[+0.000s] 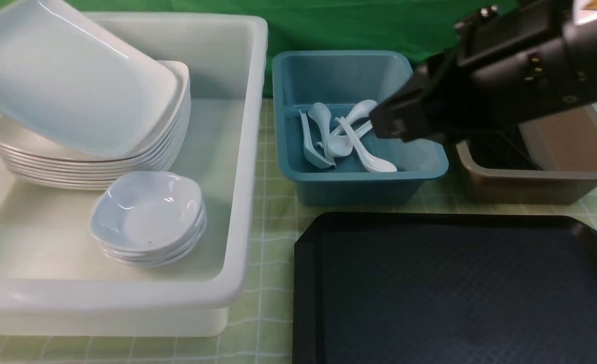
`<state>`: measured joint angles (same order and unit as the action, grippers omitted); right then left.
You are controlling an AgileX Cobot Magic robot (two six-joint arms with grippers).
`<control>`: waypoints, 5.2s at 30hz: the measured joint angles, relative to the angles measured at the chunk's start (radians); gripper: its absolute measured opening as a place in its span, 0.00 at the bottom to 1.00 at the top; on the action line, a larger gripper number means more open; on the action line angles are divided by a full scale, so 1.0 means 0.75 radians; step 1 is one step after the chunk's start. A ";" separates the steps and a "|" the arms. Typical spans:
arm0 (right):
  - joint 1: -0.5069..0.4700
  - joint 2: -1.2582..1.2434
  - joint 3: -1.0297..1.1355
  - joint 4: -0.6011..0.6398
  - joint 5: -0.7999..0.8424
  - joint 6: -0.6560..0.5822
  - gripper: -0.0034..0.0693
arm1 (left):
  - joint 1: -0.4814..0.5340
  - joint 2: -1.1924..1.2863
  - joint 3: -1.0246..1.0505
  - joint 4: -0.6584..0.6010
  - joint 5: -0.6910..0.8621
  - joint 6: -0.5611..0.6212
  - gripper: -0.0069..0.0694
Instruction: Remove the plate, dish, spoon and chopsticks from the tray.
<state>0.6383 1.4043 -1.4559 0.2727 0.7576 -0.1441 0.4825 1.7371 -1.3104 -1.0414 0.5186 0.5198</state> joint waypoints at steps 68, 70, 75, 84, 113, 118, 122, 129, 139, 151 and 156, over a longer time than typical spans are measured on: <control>0.004 -1.079 0.792 -1.571 -0.328 1.248 0.08 | -0.880 -1.762 0.707 0.853 0.259 -0.330 0.09; 0.004 -1.199 0.958 -1.750 -0.408 1.452 0.09 | -0.880 -1.856 0.840 0.887 0.166 -0.375 0.09; 0.004 -1.374 1.191 -1.967 -0.445 1.770 0.09 | -0.880 -1.995 1.092 0.903 -0.018 -0.399 0.09; 0.004 -1.497 1.308 -2.016 -0.479 1.809 0.10 | -0.880 -2.022 1.401 0.818 -0.278 -0.413 0.09; 0.004 -1.497 1.310 -2.016 -0.481 1.811 0.19 | -0.880 -2.022 1.409 0.900 -0.306 -0.411 0.10; 0.004 -1.497 1.310 -2.016 -0.481 1.811 0.20 | -0.873 -2.035 1.409 1.082 -0.305 -0.383 0.10; 0.004 -1.497 1.310 -2.016 -0.481 1.811 0.22 | -0.806 -2.116 1.439 1.179 -0.316 -0.387 0.10; 0.004 -1.497 1.310 -2.016 -0.481 1.811 0.24 | -0.594 -2.295 1.687 1.190 -0.378 -0.388 0.10; 0.004 -1.497 1.310 -2.016 -0.479 1.811 0.28 | -0.537 -2.317 1.755 1.176 -0.395 -0.388 0.10; 0.004 -1.497 1.310 -2.016 -0.479 1.811 0.32 | -0.537 -2.317 1.755 1.176 -0.395 -0.388 0.11; 0.004 -1.497 1.310 -2.016 -0.479 1.811 0.32 | -0.537 -2.317 1.755 1.176 -0.395 -0.388 0.11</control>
<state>0.6417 0.2818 -0.4736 -1.2395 0.3981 1.2139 0.0798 -0.0008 0.0056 -0.1596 0.2222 0.2290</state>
